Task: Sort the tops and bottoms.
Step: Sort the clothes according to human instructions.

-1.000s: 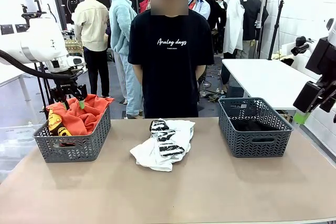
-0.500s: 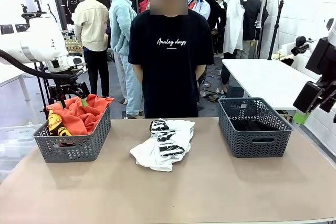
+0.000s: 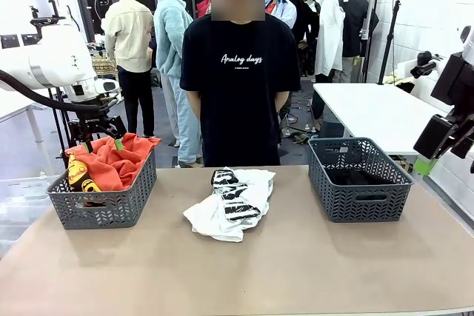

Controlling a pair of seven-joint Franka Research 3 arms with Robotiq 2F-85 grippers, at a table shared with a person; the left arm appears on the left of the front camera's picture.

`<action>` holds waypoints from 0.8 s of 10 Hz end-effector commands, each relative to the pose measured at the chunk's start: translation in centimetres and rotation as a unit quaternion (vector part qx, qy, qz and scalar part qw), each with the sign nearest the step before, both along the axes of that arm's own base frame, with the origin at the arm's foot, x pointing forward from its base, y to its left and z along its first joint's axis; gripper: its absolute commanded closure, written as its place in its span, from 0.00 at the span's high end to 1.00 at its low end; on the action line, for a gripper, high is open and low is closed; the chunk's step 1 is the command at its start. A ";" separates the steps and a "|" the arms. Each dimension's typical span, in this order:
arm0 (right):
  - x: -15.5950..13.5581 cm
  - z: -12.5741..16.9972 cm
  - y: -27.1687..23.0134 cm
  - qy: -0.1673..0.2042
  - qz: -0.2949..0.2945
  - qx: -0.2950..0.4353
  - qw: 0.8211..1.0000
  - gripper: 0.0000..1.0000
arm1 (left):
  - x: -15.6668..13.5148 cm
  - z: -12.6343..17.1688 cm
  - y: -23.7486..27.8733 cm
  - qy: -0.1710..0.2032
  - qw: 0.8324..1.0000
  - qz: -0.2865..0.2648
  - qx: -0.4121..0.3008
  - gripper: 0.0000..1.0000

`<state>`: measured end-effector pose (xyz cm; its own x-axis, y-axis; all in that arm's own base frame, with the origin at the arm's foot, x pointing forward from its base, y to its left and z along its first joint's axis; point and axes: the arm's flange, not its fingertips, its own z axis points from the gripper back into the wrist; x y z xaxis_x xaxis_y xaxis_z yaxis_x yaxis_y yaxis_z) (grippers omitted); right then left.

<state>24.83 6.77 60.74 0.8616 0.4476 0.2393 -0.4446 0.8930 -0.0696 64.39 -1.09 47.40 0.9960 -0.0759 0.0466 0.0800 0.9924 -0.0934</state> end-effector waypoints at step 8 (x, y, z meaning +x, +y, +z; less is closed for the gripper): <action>0.0 -0.2 0.0 0.004 -0.003 -0.003 1.000 1.00 | 0.0 0.1 0.0 -0.002 1.000 0.001 0.000 1.00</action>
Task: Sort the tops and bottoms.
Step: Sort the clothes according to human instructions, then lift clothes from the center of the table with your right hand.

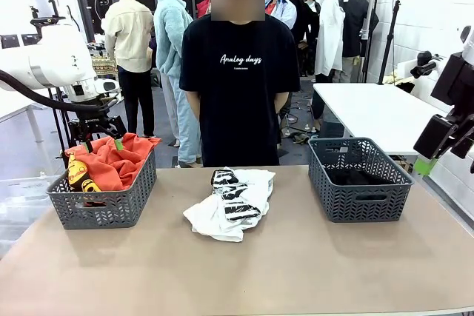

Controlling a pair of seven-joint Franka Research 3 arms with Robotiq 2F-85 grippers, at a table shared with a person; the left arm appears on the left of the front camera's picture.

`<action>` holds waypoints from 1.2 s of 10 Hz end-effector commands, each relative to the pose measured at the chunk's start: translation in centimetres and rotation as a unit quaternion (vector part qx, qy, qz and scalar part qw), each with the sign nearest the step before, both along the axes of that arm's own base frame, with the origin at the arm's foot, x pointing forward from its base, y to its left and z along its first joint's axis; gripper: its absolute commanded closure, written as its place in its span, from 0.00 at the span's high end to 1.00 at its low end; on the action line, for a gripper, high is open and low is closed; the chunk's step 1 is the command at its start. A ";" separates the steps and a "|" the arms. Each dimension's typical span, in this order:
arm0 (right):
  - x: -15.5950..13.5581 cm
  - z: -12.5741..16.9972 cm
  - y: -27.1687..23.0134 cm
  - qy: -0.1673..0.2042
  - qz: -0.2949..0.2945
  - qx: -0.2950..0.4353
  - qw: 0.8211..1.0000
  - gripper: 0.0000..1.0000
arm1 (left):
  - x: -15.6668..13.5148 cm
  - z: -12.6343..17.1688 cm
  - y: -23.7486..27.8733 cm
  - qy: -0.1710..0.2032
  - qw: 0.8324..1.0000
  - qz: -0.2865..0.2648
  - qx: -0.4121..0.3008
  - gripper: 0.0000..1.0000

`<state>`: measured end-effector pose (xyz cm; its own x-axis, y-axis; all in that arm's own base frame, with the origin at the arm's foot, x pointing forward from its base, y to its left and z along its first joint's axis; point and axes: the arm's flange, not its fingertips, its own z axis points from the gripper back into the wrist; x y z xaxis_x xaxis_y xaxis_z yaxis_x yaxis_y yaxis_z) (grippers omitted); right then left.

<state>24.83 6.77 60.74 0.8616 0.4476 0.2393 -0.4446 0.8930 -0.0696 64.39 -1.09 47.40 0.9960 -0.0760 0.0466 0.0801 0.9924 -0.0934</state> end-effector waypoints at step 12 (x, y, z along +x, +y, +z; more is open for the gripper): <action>0.0 -0.2 0.0 0.004 -0.003 -0.003 1.000 1.00 | 0.0 0.1 0.0 -0.002 1.000 0.001 0.000 1.00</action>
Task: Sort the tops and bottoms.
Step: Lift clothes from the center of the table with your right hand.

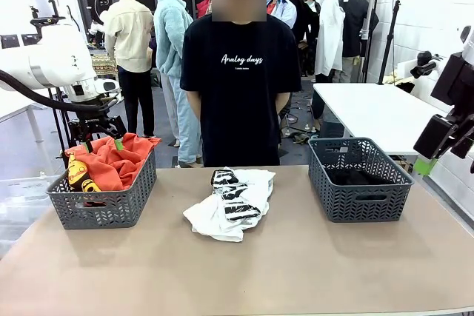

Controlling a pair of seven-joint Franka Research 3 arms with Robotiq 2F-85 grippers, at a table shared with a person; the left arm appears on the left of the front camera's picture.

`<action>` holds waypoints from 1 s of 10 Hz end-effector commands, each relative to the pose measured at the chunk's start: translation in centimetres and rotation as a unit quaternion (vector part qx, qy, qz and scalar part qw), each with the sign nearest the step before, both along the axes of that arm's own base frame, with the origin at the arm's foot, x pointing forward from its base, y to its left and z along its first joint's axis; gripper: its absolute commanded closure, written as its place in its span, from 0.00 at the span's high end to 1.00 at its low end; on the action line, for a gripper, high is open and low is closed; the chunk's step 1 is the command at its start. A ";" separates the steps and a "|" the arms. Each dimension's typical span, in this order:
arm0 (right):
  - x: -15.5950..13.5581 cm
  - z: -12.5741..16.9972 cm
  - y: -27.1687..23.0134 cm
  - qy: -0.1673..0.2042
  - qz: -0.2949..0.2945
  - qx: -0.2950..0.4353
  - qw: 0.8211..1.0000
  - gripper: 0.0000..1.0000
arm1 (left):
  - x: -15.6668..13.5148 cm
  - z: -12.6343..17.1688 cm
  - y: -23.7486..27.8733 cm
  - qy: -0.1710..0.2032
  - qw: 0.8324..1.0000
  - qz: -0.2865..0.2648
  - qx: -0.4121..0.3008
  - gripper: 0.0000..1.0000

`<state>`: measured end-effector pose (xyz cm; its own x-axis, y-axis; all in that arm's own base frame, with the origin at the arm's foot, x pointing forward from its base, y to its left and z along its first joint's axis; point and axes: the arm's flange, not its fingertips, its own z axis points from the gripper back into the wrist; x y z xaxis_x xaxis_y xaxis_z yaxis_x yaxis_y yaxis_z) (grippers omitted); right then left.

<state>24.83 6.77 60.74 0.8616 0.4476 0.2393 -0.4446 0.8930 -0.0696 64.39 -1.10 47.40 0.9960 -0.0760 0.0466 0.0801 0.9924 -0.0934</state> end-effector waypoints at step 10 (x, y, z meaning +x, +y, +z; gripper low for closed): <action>0.0 -0.2 0.0 0.004 -0.003 -0.003 1.000 1.00 | -15.3 13.9 2.0 -0.202 0.956 -0.192 -0.095 1.00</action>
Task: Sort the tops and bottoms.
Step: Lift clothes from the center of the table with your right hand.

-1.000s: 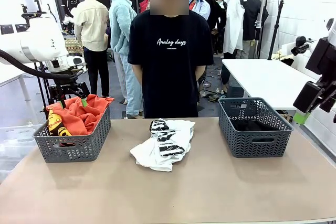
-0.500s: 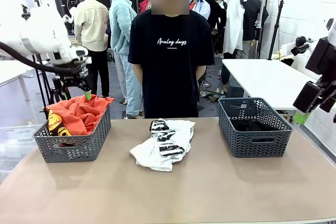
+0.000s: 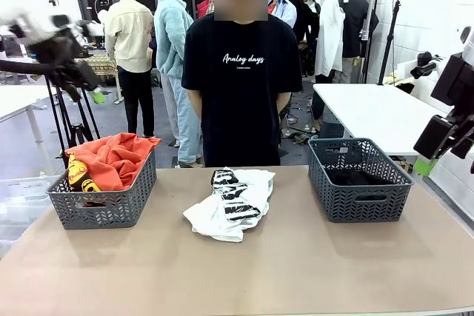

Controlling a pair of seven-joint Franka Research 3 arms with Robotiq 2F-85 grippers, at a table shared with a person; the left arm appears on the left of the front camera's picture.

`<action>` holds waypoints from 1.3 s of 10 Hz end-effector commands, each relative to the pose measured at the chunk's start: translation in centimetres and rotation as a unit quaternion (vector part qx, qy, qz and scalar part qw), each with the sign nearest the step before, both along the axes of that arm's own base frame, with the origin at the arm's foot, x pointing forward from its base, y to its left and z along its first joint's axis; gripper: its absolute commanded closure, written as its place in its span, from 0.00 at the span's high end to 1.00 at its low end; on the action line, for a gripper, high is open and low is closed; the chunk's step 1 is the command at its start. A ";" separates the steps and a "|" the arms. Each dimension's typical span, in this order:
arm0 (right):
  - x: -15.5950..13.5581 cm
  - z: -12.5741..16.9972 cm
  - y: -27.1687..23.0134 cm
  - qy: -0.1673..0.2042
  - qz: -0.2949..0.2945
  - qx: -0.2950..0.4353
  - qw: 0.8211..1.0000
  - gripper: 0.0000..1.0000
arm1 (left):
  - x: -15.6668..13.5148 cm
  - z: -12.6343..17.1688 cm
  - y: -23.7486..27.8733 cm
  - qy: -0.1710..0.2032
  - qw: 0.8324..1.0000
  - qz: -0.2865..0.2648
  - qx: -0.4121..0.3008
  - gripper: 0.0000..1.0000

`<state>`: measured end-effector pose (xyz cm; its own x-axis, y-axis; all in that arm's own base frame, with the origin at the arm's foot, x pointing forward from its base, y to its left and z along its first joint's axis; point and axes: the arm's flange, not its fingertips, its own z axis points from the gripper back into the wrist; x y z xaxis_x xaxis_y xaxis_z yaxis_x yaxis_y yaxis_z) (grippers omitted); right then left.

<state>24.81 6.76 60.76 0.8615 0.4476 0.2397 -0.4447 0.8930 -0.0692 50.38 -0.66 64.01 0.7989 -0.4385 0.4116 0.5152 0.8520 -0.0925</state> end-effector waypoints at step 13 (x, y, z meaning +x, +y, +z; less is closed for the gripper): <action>0.0 -0.2 0.0 0.004 -0.003 -0.003 1.000 1.00 | -12.4 -4.9 -2.1 -0.181 0.974 -0.127 0.055 1.00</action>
